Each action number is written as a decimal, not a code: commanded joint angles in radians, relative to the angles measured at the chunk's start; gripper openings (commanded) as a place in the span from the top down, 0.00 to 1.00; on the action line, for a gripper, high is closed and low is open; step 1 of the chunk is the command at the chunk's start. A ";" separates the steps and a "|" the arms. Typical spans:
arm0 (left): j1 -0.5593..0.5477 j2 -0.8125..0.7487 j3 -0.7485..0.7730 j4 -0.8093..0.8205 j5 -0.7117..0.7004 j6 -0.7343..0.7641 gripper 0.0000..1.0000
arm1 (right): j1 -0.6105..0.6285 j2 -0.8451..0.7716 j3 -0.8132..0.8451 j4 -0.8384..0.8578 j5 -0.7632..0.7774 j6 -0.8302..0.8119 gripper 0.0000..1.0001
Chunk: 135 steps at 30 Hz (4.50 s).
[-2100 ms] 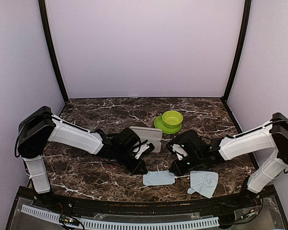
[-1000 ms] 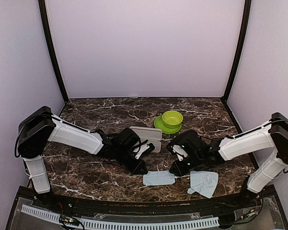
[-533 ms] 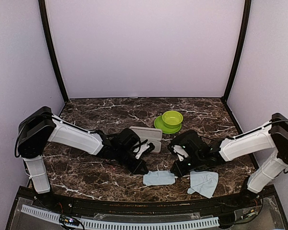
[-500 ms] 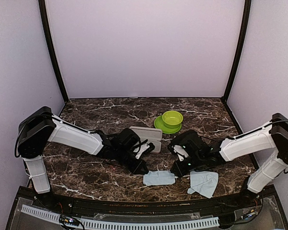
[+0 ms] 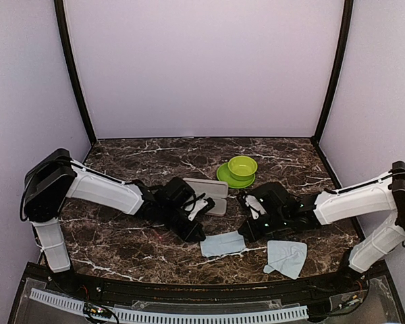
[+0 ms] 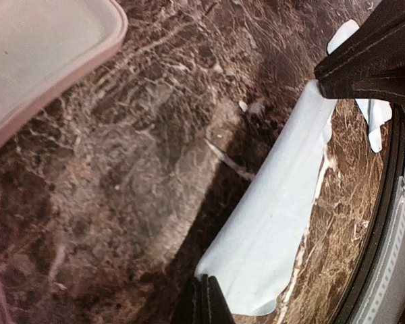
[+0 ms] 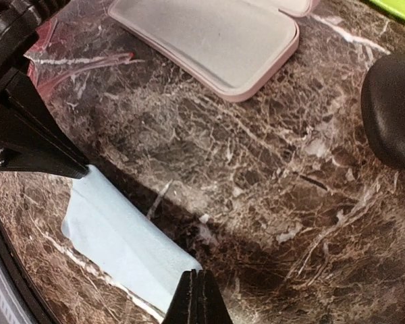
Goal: Organize the sunglasses
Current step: Pick up the folded cleaning cloth from the center of the board, then place the folded cleaning cloth in the sunglasses case.
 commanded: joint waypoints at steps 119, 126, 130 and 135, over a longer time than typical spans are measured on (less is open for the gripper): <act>0.296 0.128 0.348 -0.209 -0.099 0.214 0.99 | -0.132 0.456 0.521 0.041 0.067 -0.112 1.00; 0.296 0.124 0.349 -0.204 -0.091 0.211 1.00 | -0.132 0.451 0.521 0.044 0.063 -0.111 1.00; 0.296 0.121 0.349 -0.204 -0.093 0.211 1.00 | -0.132 0.448 0.521 0.043 0.068 -0.112 1.00; 0.296 0.119 0.347 -0.202 -0.097 0.211 1.00 | -0.132 0.451 0.522 0.040 0.068 -0.113 1.00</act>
